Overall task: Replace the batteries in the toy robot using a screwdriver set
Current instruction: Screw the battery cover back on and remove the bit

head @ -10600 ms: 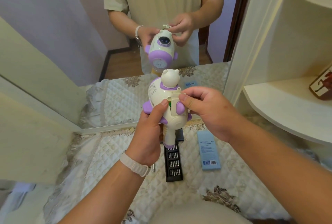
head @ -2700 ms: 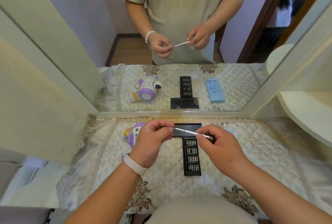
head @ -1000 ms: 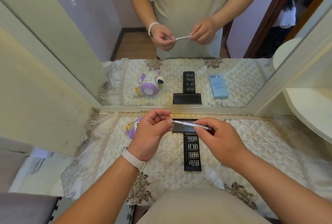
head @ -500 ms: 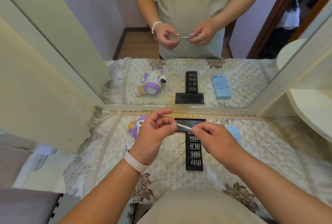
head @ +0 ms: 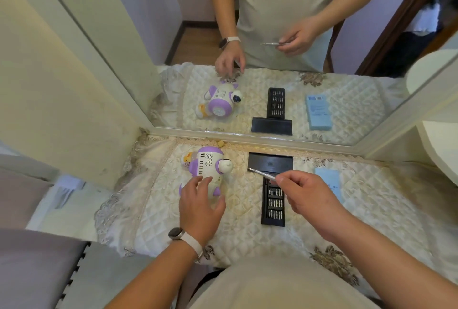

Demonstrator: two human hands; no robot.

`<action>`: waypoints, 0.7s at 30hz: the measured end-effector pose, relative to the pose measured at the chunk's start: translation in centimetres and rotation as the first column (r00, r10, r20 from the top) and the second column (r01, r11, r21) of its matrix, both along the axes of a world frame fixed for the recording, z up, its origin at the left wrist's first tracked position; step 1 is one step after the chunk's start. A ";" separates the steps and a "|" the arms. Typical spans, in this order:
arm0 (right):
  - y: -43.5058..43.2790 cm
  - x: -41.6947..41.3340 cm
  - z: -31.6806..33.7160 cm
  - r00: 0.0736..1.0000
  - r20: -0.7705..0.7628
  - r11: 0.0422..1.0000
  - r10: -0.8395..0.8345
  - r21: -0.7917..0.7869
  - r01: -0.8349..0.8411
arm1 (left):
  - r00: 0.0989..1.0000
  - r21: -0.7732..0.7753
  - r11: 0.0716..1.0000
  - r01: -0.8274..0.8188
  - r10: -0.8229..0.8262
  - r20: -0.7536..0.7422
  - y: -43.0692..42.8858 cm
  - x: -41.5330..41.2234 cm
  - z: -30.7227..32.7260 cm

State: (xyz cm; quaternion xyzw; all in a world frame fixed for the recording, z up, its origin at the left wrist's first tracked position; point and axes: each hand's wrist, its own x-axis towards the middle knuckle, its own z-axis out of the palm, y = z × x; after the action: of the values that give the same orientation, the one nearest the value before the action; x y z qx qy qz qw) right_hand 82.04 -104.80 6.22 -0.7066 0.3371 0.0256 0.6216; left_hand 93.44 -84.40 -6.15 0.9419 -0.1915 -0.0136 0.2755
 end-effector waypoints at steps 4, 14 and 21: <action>-0.6 -0.5 -0.2 1.000 -0.014 1.000 0.000 -0.025 0.000 | 0.997 0.278 0.958 0.076 -0.067 -0.042 0.0 -0.3 -3.0; -3.7 -1.8 -0.4 0.999 -0.031 1.000 0.008 -0.027 -0.009 | 0.996 0.267 0.960 -0.081 0.068 0.057 -2.6 1.2 -4.5; -3.7 -0.6 -0.8 0.997 -0.028 0.998 0.068 -0.001 -0.068 | 0.998 0.187 0.982 -0.031 0.018 0.068 -3.1 3.5 -3.9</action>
State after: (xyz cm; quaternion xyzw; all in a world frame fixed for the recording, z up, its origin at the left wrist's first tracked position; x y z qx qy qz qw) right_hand 81.41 -108.54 5.46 -0.7179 0.3216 0.0562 0.6149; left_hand 96.95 -87.45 -10.06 0.9659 -0.1868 0.0029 0.1792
